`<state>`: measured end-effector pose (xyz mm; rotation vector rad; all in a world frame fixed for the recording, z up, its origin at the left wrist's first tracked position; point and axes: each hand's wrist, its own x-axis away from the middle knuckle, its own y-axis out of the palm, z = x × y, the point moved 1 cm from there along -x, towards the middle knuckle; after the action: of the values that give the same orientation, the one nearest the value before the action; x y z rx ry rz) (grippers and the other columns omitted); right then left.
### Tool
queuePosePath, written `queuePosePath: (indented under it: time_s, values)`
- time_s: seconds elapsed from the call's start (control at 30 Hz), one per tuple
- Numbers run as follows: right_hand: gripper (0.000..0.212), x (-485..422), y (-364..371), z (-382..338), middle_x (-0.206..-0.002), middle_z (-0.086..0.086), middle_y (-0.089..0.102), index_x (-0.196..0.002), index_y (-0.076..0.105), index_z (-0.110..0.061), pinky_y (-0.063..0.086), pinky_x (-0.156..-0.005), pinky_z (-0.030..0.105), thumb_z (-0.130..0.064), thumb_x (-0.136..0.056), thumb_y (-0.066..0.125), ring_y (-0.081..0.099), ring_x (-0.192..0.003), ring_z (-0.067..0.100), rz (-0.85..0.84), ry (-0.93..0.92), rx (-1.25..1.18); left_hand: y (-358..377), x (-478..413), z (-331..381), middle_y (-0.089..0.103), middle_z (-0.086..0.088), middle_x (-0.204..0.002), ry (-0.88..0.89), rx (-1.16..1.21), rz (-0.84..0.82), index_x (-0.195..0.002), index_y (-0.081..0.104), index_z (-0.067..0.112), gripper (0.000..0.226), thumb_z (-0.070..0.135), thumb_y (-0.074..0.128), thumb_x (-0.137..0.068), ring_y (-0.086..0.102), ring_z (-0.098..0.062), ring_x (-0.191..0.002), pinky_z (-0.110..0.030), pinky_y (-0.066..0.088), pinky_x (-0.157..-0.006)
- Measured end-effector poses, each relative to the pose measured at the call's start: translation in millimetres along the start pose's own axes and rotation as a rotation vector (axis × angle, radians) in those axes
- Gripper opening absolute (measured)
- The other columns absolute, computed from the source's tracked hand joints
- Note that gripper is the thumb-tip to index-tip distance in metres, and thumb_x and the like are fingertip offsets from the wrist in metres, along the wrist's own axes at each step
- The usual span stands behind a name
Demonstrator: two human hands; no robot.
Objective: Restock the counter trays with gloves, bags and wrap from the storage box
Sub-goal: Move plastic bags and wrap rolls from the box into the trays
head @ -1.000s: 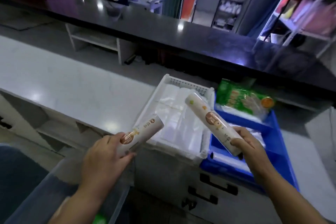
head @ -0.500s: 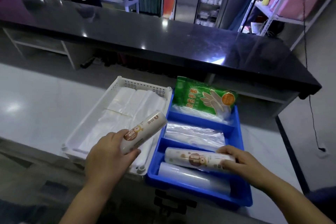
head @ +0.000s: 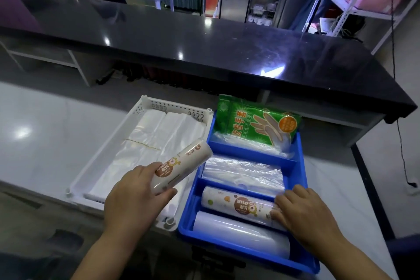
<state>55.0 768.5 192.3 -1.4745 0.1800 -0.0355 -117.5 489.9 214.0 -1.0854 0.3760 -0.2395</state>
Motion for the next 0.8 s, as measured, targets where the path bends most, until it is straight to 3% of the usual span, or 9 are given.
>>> queuePosePath:
  time_s: [0.13, 0.2, 0.27, 0.33, 0.43, 0.5, 0.63, 0.73, 0.8]
  values:
    - [0.018, -12.4, -6.3, -16.6, -0.067, -0.001, 0.060, -0.067, 0.062, -0.018, 0.047, -0.049, 0.032, -0.018, -0.070, 0.079, 0.052, -0.058, 0.019, 0.110, 0.068, -0.158, -5.7, -1.7, -8.0, 0.064, 0.006, -0.095, 0.009, 0.002, -0.002, -0.118, 0.056, 0.027, 0.062, 0.047, 0.078, -0.063, 0.058, -0.015, -0.080, -0.029, 0.052, -0.058]
    - [0.012, -24.9, -11.1, -38.7, -0.069, -0.002, 0.064, -0.070, 0.066, -0.019, 0.050, -0.052, 0.032, -0.019, -0.073, 0.077, 0.056, -0.062, 0.019, 0.090, -0.035, -0.251, -8.3, -1.0, -12.1, 0.064, 0.007, -0.095, 0.017, -0.005, -0.004, -0.117, 0.056, 0.027, 0.063, 0.047, 0.080, -0.062, 0.059, -0.014, -0.079, -0.027, 0.052, -0.056]
    - [0.006, -40.0, -9.6, -66.7, -0.080, 0.000, 0.068, -0.083, 0.070, -0.019, 0.051, -0.065, 0.035, -0.024, -0.081, 0.067, 0.059, -0.074, 0.022, 0.005, -0.194, -0.322, -11.3, -0.4, -15.6, 0.065, 0.006, -0.093, 0.023, -0.009, 0.000, -0.116, 0.058, 0.026, 0.063, 0.046, 0.081, -0.061, 0.059, -0.015, -0.077, -0.026, 0.050, -0.054]
    - [0.023, -54.4, -2.4, -93.0, -0.104, 0.002, 0.063, -0.107, 0.066, -0.022, 0.041, -0.084, 0.034, -0.032, -0.089, 0.053, 0.052, -0.096, 0.022, -0.160, -0.270, -0.430, -13.5, 0.2, -18.1, 0.067, 0.004, -0.092, 0.040, -0.020, 0.008, -0.114, 0.060, 0.024, 0.064, 0.044, 0.083, -0.059, 0.060, -0.015, -0.075, -0.023, 0.046, -0.052]
    - [0.033, -69.7, 8.2, -116.3, -0.121, -0.001, 0.050, -0.120, 0.055, -0.031, 0.034, -0.090, 0.035, -0.044, -0.092, 0.044, 0.039, -0.106, 0.018, -0.286, -0.344, -0.387, -16.5, 2.0, -20.3, 0.069, 0.002, -0.091, 0.070, -0.034, 0.019, -0.112, 0.062, 0.021, 0.065, 0.042, 0.086, -0.055, 0.062, -0.015, -0.073, -0.016, 0.039, -0.050]
    - [0.036, -74.4, 11.6, -121.0, -0.124, -0.001, 0.046, -0.117, 0.056, -0.031, 0.035, -0.092, 0.038, -0.050, -0.091, 0.039, 0.037, -0.108, 0.019, -0.292, -0.375, -0.307, -18.3, 3.5, -21.8, 0.069, 0.003, -0.090, 0.090, -0.041, 0.026, -0.112, 0.062, 0.021, 0.065, 0.042, 0.086, -0.055, 0.062, -0.015, -0.072, -0.015, 0.038, -0.049]
    - [0.044, -73.5, 9.3, -118.2, -0.122, 0.000, 0.047, -0.100, 0.060, -0.024, 0.038, -0.090, 0.037, -0.060, -0.085, 0.040, 0.039, -0.107, 0.019, -0.235, -0.369, -0.250, -20.1, 5.6, -20.4, 0.067, 0.005, -0.094, 0.094, -0.036, 0.006, -0.116, 0.058, 0.024, 0.066, 0.046, 0.083, -0.058, 0.061, -0.014, -0.076, -0.024, 0.050, -0.053]
    - [0.034, -64.4, -6.1, -107.9, -0.108, -0.012, 0.046, -0.080, 0.048, -0.031, 0.044, -0.074, 0.026, -0.063, -0.073, 0.057, 0.047, -0.089, 0.011, -0.167, -0.250, -0.415, -19.8, 4.6, -16.4, 0.066, 0.005, -0.096, 0.111, -0.026, -0.006, -0.117, 0.057, 0.025, 0.065, 0.049, 0.080, -0.061, 0.059, -0.014, -0.078, -0.024, 0.048, -0.056]
    - [0.038, -53.9, -20.3, -97.6, -0.095, -0.017, 0.047, -0.076, 0.040, -0.032, 0.049, -0.061, 0.030, -0.057, -0.065, 0.066, 0.051, -0.074, 0.008, -0.105, -0.109, -0.588, -18.8, 3.4, -11.8, 0.066, 0.006, -0.097, 0.129, 0.001, -0.018, -0.119, 0.056, 0.026, 0.064, 0.051, 0.076, -0.064, 0.057, -0.012, -0.077, -0.022, 0.045, -0.058]
